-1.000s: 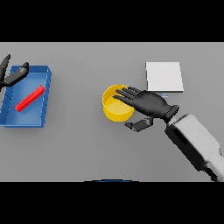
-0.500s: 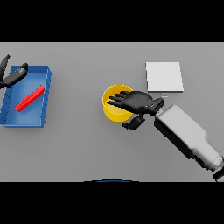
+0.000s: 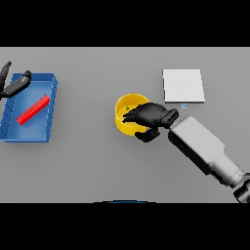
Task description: Pick up the red beaker and tilt it to pour out 1 green nut into yellow bowl. Pick up the yellow bowl and place it on the metallic measuring scale.
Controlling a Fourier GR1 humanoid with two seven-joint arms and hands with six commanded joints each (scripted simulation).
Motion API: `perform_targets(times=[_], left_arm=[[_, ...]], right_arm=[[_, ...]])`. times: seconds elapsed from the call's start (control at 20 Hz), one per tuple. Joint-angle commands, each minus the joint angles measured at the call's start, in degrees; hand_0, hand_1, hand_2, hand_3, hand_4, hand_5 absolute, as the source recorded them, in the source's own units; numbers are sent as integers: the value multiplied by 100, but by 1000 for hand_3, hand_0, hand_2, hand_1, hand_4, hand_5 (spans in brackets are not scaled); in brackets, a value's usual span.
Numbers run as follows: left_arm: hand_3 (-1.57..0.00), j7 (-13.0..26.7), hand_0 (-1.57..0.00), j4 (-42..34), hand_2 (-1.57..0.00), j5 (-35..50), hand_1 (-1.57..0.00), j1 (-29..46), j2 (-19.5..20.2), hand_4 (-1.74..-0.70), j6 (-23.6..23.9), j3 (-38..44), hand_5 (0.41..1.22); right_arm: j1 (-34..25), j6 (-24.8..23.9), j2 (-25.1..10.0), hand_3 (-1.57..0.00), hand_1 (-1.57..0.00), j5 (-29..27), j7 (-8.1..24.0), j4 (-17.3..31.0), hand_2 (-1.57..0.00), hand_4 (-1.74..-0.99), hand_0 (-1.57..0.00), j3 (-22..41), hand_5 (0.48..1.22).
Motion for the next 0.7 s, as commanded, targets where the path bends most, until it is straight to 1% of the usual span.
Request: perform_targets(times=[0.0, 0.05, 0.1, 0.15, 0.2, 0.3, 0.4, 0.45, 0.5, 0.55, 0.6, 0.65], left_arm=[[1, 59, 1, 40, 1, -3, 1, -68, -2, -789, 7, 16, 710], [1, -32, 1, 87, 1, 4, 1, -42, -3, -788, -37, 18, 710], [1, -31, 1, 175, 1, -8, 1, -95, -31, -788, -45, 23, 710], [1, -47, 1, 138, 1, 1, 1, -80, -30, -787, -26, 30, 707], [1, -86, 1, 184, 1, 13, 1, -106, -42, -787, -49, 44, 707], [1, -62, 1, 160, 1, -28, 1, -109, -24, -784, -38, 15, 712], [1, -3, 1, 142, 1, -53, 1, -127, -44, -784, -9, -11, 710], [1, 29, 1, 147, 1, -58, 1, -145, -47, -782, -27, -25, 710], [1, 27, 1, 92, 1, -1, 1, -118, -27, -785, -61, 0, 712], [1, 39, 1, 85, 1, 7, 1, -109, 9, -786, -55, 22, 707], [1, -45, 1, 126, 1, 12, 1, -86, 1, -786, -64, 34, 704], [1, 14, 1, 83, 1, 6, 1, -98, 23, -782, -74, 22, 703]], right_arm=[[9, -86, -1, -322, -407, 36, -63, 53, -349, -1363, -455, 23, 957], [34, -111, -9, -572, -640, 27, -74, 43, -594, -1435, -678, 17, 1010], [16, -135, 57, -679, -826, 7, -28, 67, -789, -1492, -857, 11, 1052], [15, -76, -35, -792, -975, -14, -134, 26, -945, -1540, -999, 7, 1086], [12, -67, -22, -882, -1094, 1, -89, 4, -1071, -1578, -1114, 45, 1113], [-11, 27, -28, -1027, -1266, -118, -69, 16, -1187, -1637, -1278, 20, 1152], [-45, 207, -87, -1106, -1376, -172, -69, -37, -1287, -1674, -1384, 25, 1177], [-39, 234, -78, -1130, -1415, -170, 22, -67, -1323, -1688, -1421, 32, 1186], [-25, 273, -113, -1171, -1446, -213, -2, -135, -1330, -1698, -1451, 18, 1193], [-71, 275, -91, -1185, -1471, -231, 22, -120, -1353, -1707, -1475, -8, 1198], [-86, 286, -157, -1198, -1491, -259, -50, -187, -1362, -1714, -1494, -23, 1203], [-77, 308, -213, -1195, -1507, -284, -52, -265, -1387, -1719, -1510, -47, 1207]])
